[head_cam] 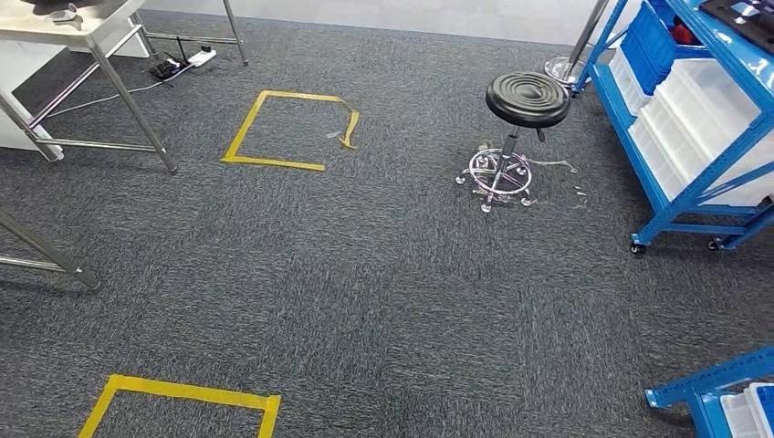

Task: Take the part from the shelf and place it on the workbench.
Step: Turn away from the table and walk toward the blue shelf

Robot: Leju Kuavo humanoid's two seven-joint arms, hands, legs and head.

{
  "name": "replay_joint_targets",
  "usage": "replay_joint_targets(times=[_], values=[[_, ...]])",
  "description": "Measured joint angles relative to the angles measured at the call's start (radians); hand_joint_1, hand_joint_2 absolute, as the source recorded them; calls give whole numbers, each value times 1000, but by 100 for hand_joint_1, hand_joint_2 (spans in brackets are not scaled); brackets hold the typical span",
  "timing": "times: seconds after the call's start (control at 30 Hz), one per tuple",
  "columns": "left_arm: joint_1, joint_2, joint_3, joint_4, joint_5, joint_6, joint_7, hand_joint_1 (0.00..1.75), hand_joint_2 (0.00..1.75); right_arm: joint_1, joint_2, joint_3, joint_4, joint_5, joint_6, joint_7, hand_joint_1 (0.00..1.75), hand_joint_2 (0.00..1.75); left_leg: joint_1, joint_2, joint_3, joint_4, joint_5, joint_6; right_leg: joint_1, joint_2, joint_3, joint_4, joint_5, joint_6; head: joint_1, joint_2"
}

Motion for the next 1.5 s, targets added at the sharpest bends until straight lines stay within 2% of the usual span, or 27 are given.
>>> replay_joint_targets(times=[0.07,0.1,0.13,0.17,0.23,0.3,0.37,0.4,0.47,0.53,0.6,0.63,0.67,0.77,0.83,0.9,0.97,1.03,1.1,1.13,1.17,1.23,1.3,1.33,1.4,1.43,1.5], values=[[6,4,2,0,5,0,0,0,0,-1,1,4,0,3,7,12,0,0,-5,31,-2,0,-1,3,0,-28,-62,131,-52,-3,2,0],[9,6,3,1,9,-1,0,0,0,2,2,6,0,6,12,20,0,0,-6,45,-2,0,-2,4,-2,-33,-74,162,-60,1,2,0],[12,8,5,1,12,-4,1,0,0,6,2,10,1,10,17,27,0,0,-6,58,-2,0,-3,3,-4,-37,-65,152,-54,8,3,0],[16,9,8,2,14,-9,2,0,0,12,2,13,1,12,20,30,0,0,-6,69,0,0,-4,2,-5,-44,-35,103,-35,17,4,0],[22,13,11,5,15,-21,10,0,0,18,3,18,2,10,22,28,0,0,-9,89,5,1,-9,-5,-5,-91,52,-44,9,26,6,0],[27,15,13,8,13,-33,21,0,0,15,4,19,2,-4,22,18,0,0,-16,109,12,3,-16,-16,1,-125,98,-122,29,17,6,0],[25,14,14,9,8,-44,29,0,0,11,4,18,2,-21,22,11,0,0,-17,131,20,1,-21,-26,4,-108,97,-128,32,2,3,0],[21,13,14,9,4,-49,33,0,0,10,5,18,2,-26,22,9,0,0,-14,128,22,4,-26,-32,0,-96,97,-130,34,-4,1,0],[13,8,13,9,0,-56,43,0,0,6,4,16,2,-32,20,9,0,0,-6,82,6,54,-65,-41,-9,-74,102,-135,39,-20,-1,0],[10,3,12,10,0,-60,55,0,0,-1,5,14,2,-35,17,9,0,0,-1,24,-50,177,-134,-45,-9,-50,101,-135,43,-32,-4,0],[10,-1,11,11,-1,-64,66,0,0,-5,6,13,2,-39,13,8,0,0,0,6,-104,279,-167,-47,-6,-21,101,-134,44,-35,-5,0],[10,-2,11,11,-2,-66,71,0,0,-5,7,12,2,-43,11,9,0,0,2,4,-110,284,-154,-47,-5,-6,101,-134,44,-34,-6,0],[8,-3,10,12,-4,-68,74,0,0,-5,7,11,2,-46,9,9,0,0,5,1,-98,249,-122,-48,-5,7,103,-132,44,-34,-6,0],[4,-6,7,13,-11,-76,78,0,0,-8,10,1,2,-58,2,10,0,0,20,-53,-23,72,-30,-53,-1,46,98,-121,42,-25,-5,0],[1,-7,5,13,-11,-79,80,0,0,-8,11,-6,2,-63,-4,10,0,0,17,-73,-12,38,-24,-47,0,66,86,-117,45,-11,-4,0],[-2,-10,3,13,-8,-79,82,0,0,-2,11,-11,2,-64,-7,9,0,0,11,-49,-12,34,-17,-29,-3,79,74,-118,50,4,-2,0],[-2,-11,1,13,-4,-80,80,0,0,2,11,-12,2,-61,-7,10,0,0,9,-24,-11,26,-10,-11,-1,44,49,-79,29,6,4,0],[-2,-12,0,13,-3,-79,76,0,0,2,12,-12,2,-58,-7,10,0,0,4,5,-12,22,-8,0,1,-10,-7,36,-27,-4,11,0],[-1,-14,0,13,-3,-78,75,0,0,3,12,-12,2,-57,-7,10,0,0,-1,36,-15,22,-8,3,0,-29,-63,156,-73,-7,14,0],[0,-14,0,13,-3,-78,74,0,0,5,12,-13,2,-57,-7,10,0,0,-2,49,-16,23,-8,3,-2,-33,-69,173,-76,-2,14,0],[-1,-14,0,13,-3,-78,73,0,0,7,11,-13,2,-58,-7,10,0,0,-2,62,-16,23,-9,3,-3,-37,-53,147,-63,6,14,0],[-2,-16,0,13,-2,-74,69,0,0,7,10,-14,2,-62,-7,10,0,0,-3,84,-12,23,-12,-2,-5,-71,26,7,-16,20,16,0],[-2,-17,-1,12,-4,-64,67,0,0,3,9,-15,1,-66,-8,9,0,0,-8,104,-6,24,-18,-13,0,-112,89,-98,16,19,16,0],[-3,-17,-1,12,-5,-58,67,0,0,0,10,-16,1,-67,-9,8,0,0,-10,114,-2,24,-21,-19,4,-121,98,-115,21,13,16,0],[-7,-17,-2,11,-8,-48,67,0,0,-1,10,-21,1,-71,-12,5,0,0,-8,131,6,23,-25,-30,4,-98,97,-118,27,0,14,0],[-10,-17,-3,10,-9,-45,67,0,0,-1,10,-24,1,-72,-15,4,0,0,-5,121,8,29,-32,-36,0,-87,99,-122,29,-6,13,0],[-14,-17,-3,8,-9,-40,68,0,0,-5,10,-29,1,-72,-20,1,0,0,1,68,-17,88,-76,-45,-10,-65,104,-129,35,-22,10,0]])
